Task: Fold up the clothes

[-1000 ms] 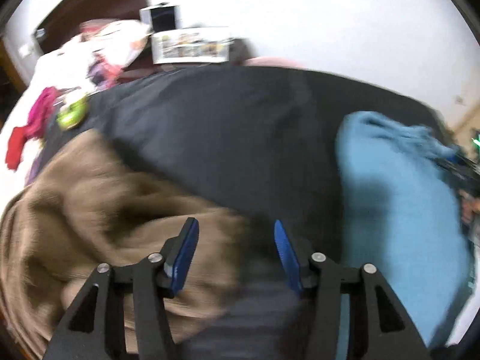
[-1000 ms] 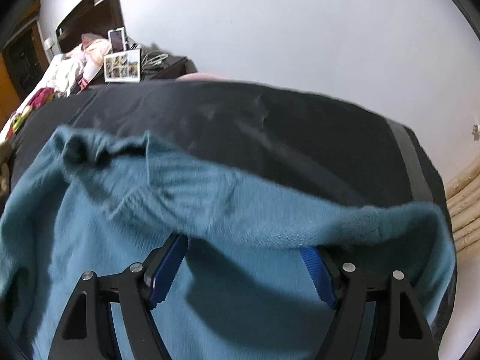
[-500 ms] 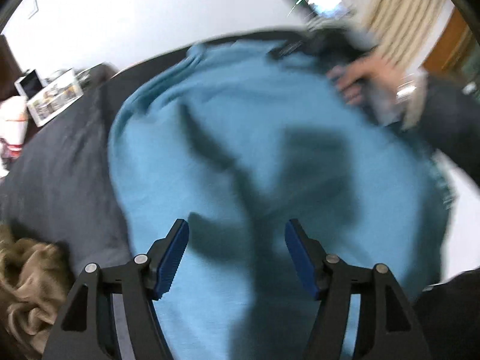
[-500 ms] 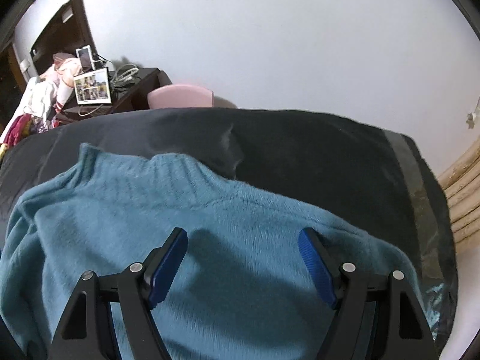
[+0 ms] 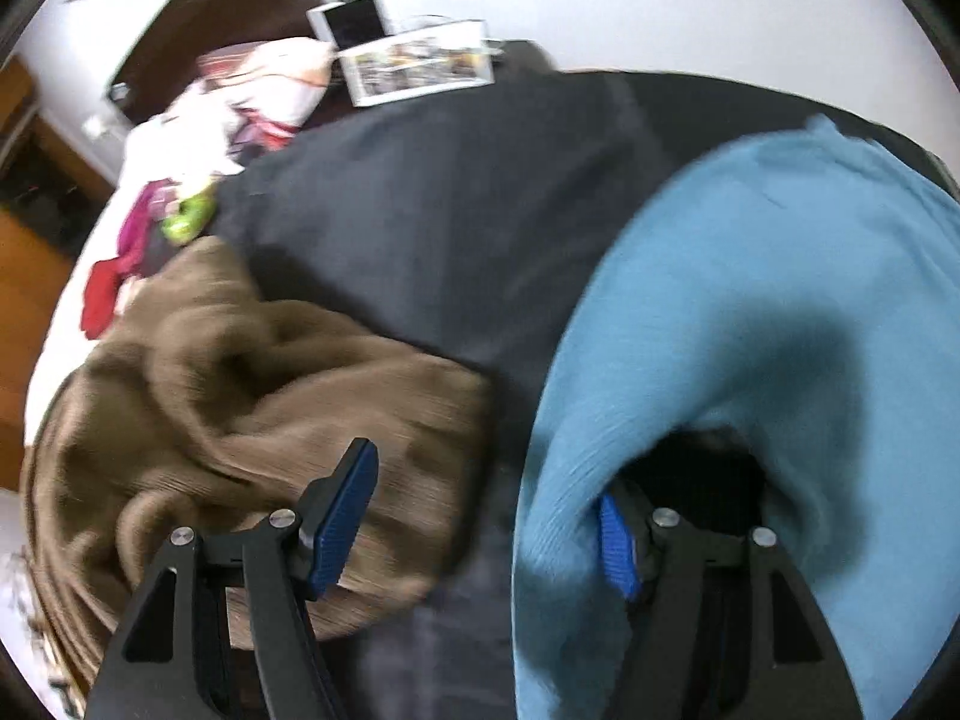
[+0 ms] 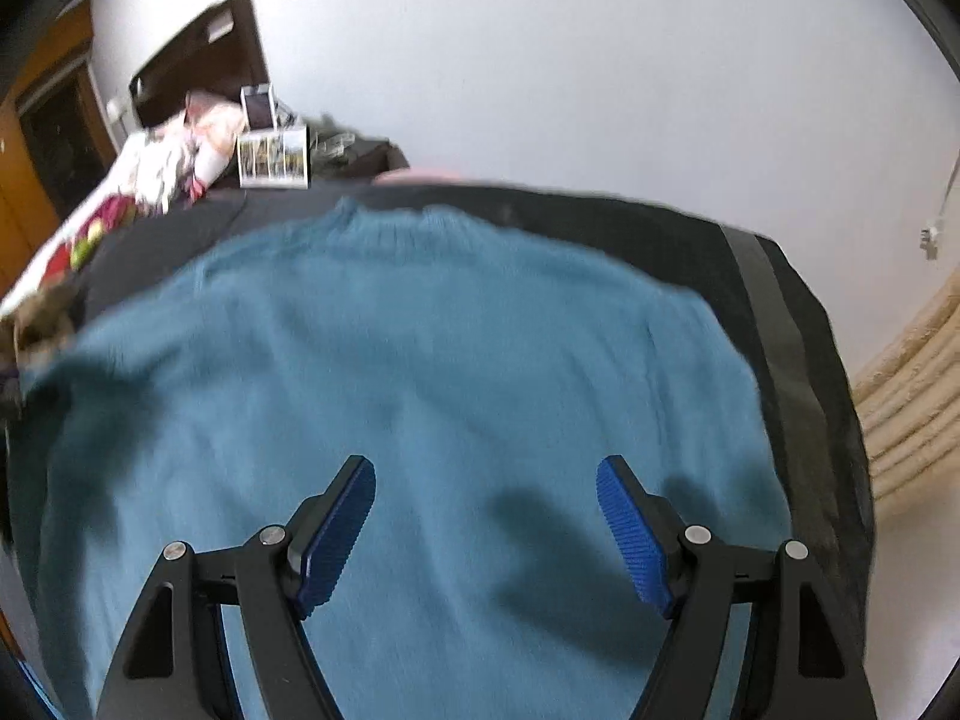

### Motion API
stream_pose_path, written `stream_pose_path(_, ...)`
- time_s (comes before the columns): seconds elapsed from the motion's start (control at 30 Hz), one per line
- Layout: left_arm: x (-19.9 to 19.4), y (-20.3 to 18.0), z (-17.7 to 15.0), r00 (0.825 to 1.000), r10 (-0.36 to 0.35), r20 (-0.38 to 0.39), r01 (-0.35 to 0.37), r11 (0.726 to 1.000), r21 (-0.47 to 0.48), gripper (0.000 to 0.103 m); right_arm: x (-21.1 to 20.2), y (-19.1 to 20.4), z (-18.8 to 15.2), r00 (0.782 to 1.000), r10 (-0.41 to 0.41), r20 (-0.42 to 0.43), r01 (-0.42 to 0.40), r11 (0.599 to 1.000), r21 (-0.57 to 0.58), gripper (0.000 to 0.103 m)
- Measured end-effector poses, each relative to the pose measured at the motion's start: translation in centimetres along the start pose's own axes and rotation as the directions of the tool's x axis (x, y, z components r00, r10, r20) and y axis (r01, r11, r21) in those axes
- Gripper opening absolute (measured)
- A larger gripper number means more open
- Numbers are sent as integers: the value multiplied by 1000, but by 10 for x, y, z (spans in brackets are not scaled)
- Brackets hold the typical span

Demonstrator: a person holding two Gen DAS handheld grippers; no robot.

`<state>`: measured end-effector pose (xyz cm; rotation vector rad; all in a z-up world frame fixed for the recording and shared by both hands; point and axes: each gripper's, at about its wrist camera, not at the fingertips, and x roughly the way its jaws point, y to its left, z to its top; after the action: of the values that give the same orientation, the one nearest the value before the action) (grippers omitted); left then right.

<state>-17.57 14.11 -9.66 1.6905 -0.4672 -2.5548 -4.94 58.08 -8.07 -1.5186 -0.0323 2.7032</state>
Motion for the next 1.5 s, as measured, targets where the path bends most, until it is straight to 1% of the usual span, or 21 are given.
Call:
stream_pose_path(0.07, 8, 1, 5, 999, 51, 8, -51, 998, 23, 72, 0, -3, -21, 999, -15, -43, 15, 1000, -6, 78)
stream_pose_path(0.13, 18, -9, 5, 995, 99, -1, -98, 992, 83, 72, 0, -5, -40, 996, -41, -78, 40, 999, -12, 78)
stream_pose_path(0.17, 18, -12, 2, 994, 109, -8, -107, 988, 109, 72, 0, -5, -48, 994, -56, -90, 55, 998, -18, 78)
stream_pose_path(0.23, 16, -18, -6, 993, 120, -15, -117, 981, 153, 72, -9, -5, -58, 995, -55, -87, 54, 998, -9, 78)
stream_pose_path(0.3, 7, -24, -13, 993, 120, -14, -116, 979, 169, 72, -20, -5, -68, 996, -48, -79, 49, 999, 4, 78)
stream_pose_path(0.33, 0, -22, -18, 994, 110, -14, -106, 980, 165, 72, -25, -4, -73, 996, -45, -75, 46, 999, 10, 78)
stream_pose_path(0.43, -21, -10, -33, 1000, 28, -13, -26, 993, 115, 72, -39, 7, -87, 998, -14, -68, 16, 1000, 19, 78)
stream_pose_path(0.53, -55, -9, -52, 999, -37, 37, 33, 996, 86, 72, -53, 25, -103, 997, 22, -72, -21, 1000, 12, 78)
stream_pose_path(0.6, -74, -20, -63, 994, -87, 64, 80, 992, 101, 72, -58, 40, -114, 995, 57, -84, -57, 998, 6, 78)
stream_pose_path(0.67, -94, -47, -76, 979, -182, 91, 166, 973, 163, 72, -59, 51, -124, 992, 79, -98, -78, 997, 7, 78)
stream_pose_path(0.77, -103, -87, -89, 959, -269, 92, 239, 937, 257, 73, -58, 61, -139, 987, 99, -128, -95, 995, 38, 78)
stream_pose_path(0.83, -101, -121, -103, 956, -285, 73, 247, 912, 328, 73, -55, 65, -145, 985, 90, -148, -82, 995, 55, 78)
stream_pose_path(0.87, -97, -132, -109, 958, -280, 64, 241, 904, 352, 73, -53, 66, -147, 985, 83, -153, -75, 996, 57, 78)
stream_pose_path(0.9, -92, -140, -115, 961, -272, 51, 234, 899, 371, 73, -52, 68, -148, 985, 74, -153, -67, 996, 53, 78)
stream_pose_path(0.97, -80, -145, -126, 966, -258, 23, 231, 898, 375, 73, -51, 71, -150, 986, 58, -157, -51, 998, 44, 78)
stream_pose_path(1.03, -69, -140, -138, 969, -245, -12, 233, 902, 364, 73, -50, 75, -154, 985, 51, -166, -45, 998, 36, 78)
stream_pose_path(1.13, -68, -125, -157, 963, -270, -6, 257, 908, 331, 73, -53, 82, -163, 986, 37, -164, -37, 999, 1, 80)
stream_pose_path(1.17, -69, -120, -163, 961, -277, -12, 267, 910, 318, 73, -54, 83, -167, 986, 35, -161, -37, 999, -9, 83)
stream_pose_path(1.3, -77, -107, -192, 965, -262, 5, 246, 913, 325, 74, -63, 81, -185, 986, 49, -157, -57, 997, -49, 93)
stream_pose_path(1.4, -84, -93, -216, 966, -257, -11, 246, 907, 341, 74, -69, 79, -200, 985, 63, -161, -77, 994, -84, 99)
stream_pose_path(1.5, -89, -76, -237, 966, -258, -35, 254, 907, 335, 74, -76, 77, -214, 983, 76, -165, -96, 988, -118, 102)
